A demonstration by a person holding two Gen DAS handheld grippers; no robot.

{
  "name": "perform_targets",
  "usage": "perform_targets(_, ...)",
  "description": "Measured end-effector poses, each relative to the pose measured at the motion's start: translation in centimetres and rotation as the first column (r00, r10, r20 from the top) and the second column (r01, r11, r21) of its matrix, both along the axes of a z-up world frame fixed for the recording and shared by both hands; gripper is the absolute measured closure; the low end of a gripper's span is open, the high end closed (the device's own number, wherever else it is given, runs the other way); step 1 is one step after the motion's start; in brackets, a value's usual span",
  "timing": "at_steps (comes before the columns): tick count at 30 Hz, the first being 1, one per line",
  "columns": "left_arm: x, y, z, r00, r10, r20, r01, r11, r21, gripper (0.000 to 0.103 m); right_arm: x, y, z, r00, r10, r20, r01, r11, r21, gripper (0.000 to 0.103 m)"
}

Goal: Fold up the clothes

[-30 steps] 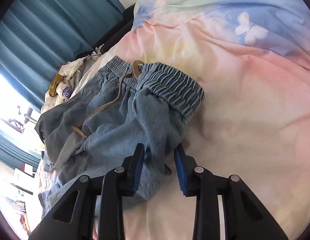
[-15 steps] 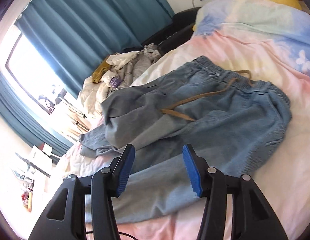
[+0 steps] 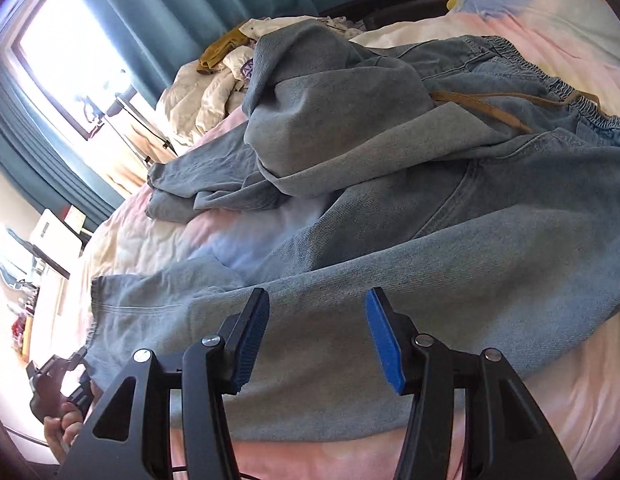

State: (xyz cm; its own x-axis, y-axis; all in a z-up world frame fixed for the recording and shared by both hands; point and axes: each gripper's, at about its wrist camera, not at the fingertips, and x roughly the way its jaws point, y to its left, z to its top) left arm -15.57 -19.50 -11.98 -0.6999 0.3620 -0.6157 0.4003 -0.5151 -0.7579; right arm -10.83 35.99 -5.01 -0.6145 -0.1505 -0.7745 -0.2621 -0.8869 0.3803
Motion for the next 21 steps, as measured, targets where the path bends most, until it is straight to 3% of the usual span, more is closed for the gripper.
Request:
perform_targets(2,0.4,-0.2,0.2,1.0,0.016,-0.005,-0.016,1.0,-0.002,0.094,-0.3,-0.3,-0.1,1.0,0.003,-0.008,-0.003,1.0,0.018,0.052)
perform_targets(7,1.8,-0.6,1.6,0.998,0.055,-0.027,-0.056,0.998,-0.021,0.1,-0.3,-1.0,-0.1,1.0,0.02,-0.006,-0.02,0.998,0.057,0.052)
perform_targets(10,3.3,-0.6,3.4,0.996,0.069,-0.047,-0.072,0.995,-0.064,0.1,-0.2,-1.1,0.0,1.0,0.024,-0.005,-0.023,0.997,0.079,0.052)
perform_targets(13,5.8,-0.8,5.1,0.993,0.08,-0.092,-0.084,0.996,-0.042,0.1,0.3,-1.1,0.3,1.0,0.02,-0.01,-0.019,0.995,0.098,0.052)
perform_targets(16,8.6,-1.0,7.3,0.991,0.083,-0.107,-0.091,0.993,-0.07,0.1,1.0,-1.0,0.7,1.0,0.019,-0.014,-0.017,0.995,0.099,0.052)
perform_targets(18,10.4,-1.3,8.3,0.99,0.097,-0.1,-0.107,0.988,-0.107,0.1,1.5,-0.8,0.9,1.0,0.018,-0.016,-0.016,0.996,0.089,0.052)
perform_targets(21,11.8,-1.9,6.9,0.992,0.125,-0.006,-0.125,0.982,-0.142,0.1,2.3,-0.6,1.2,1.0,0.015,-0.021,-0.013,0.997,0.079,0.052)
